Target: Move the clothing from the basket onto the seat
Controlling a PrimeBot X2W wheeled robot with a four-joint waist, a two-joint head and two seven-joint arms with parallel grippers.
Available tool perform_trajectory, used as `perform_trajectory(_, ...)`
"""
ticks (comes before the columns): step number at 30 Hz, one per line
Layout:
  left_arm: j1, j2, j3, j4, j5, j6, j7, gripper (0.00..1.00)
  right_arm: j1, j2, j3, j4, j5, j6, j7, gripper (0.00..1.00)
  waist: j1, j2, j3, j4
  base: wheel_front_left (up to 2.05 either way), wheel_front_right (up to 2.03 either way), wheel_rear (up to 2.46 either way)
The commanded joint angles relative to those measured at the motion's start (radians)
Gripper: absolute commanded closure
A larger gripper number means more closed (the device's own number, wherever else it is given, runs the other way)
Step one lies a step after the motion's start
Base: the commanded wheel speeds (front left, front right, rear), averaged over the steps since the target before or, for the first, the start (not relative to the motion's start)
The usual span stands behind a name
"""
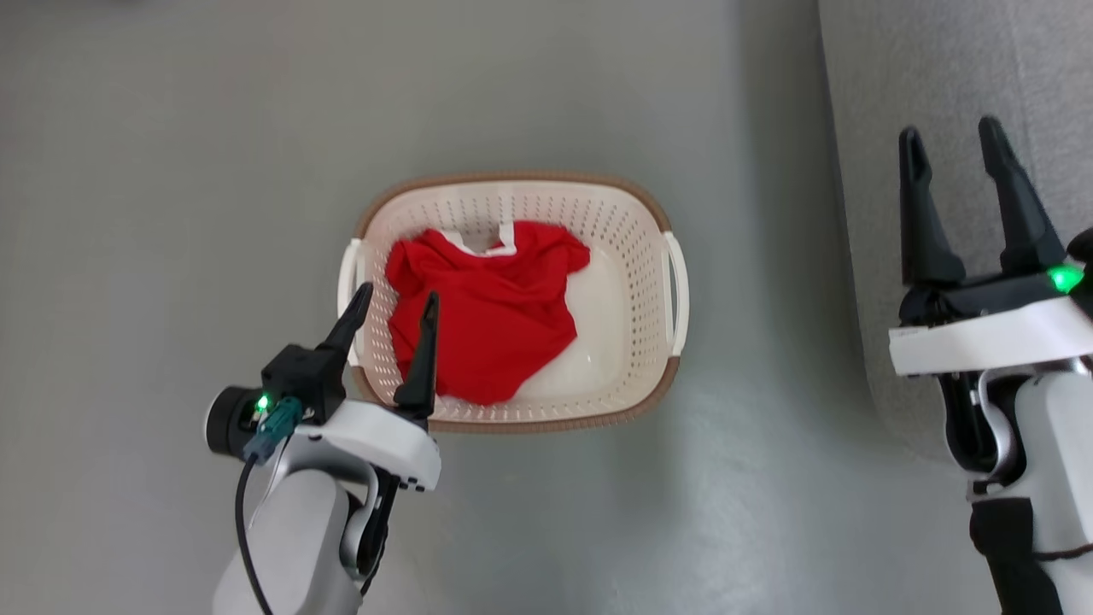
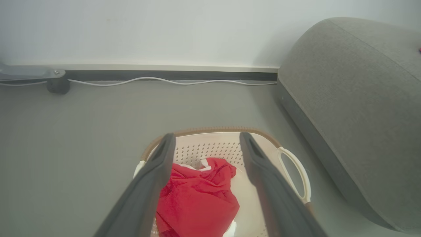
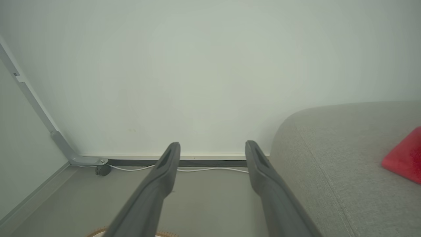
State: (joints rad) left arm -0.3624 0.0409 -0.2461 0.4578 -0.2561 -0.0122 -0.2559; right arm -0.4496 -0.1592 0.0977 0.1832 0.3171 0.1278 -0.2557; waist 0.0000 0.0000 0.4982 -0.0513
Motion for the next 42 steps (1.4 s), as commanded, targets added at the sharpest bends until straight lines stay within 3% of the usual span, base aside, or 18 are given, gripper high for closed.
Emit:
perform_trajectory(1, -0.042, 0.009, 0.014, -0.001, -0.009, 0.006, -0.006, 0.0, -0.023, -0.002, 0.017, -0.037, 0.011, 0.003, -0.006, 0.0, 0.0, 0.0, 0.09, -0.023, 0.0, 0.0, 0.0)
perform_trajectory(17, -0.315, 0.009, -0.105, 0.264, 0.008, -0.036, -0.006, 0.0, -0.16, 0.01, 0.07, -0.087, 0.019, 0.003, -0.006, 0.0, 0.0, 0.0, 0.303, -0.069, 0.0, 0.0, 0.0)
perform_trajectory(33, -0.661, 0.013, -0.252, 0.716, 0.072, -0.089, 0.0, 0.0, -0.242, 0.041, 0.124, -0.138, 0.028, 0.003, -0.006, 0.0, 0.0, 0.0, 0.465, -0.135, 0.0, 0.0, 0.0)
perform_trajectory(42, -0.779, 0.055, -0.29, 0.808, 0.097, -0.097, 0.063, 0.0, -0.282, 0.059, 0.145, -0.162, 0.034, 0.003, -0.006, 0.0, 0.0, 0.0, 0.539, -0.175, 0.0, 0.0, 0.0)
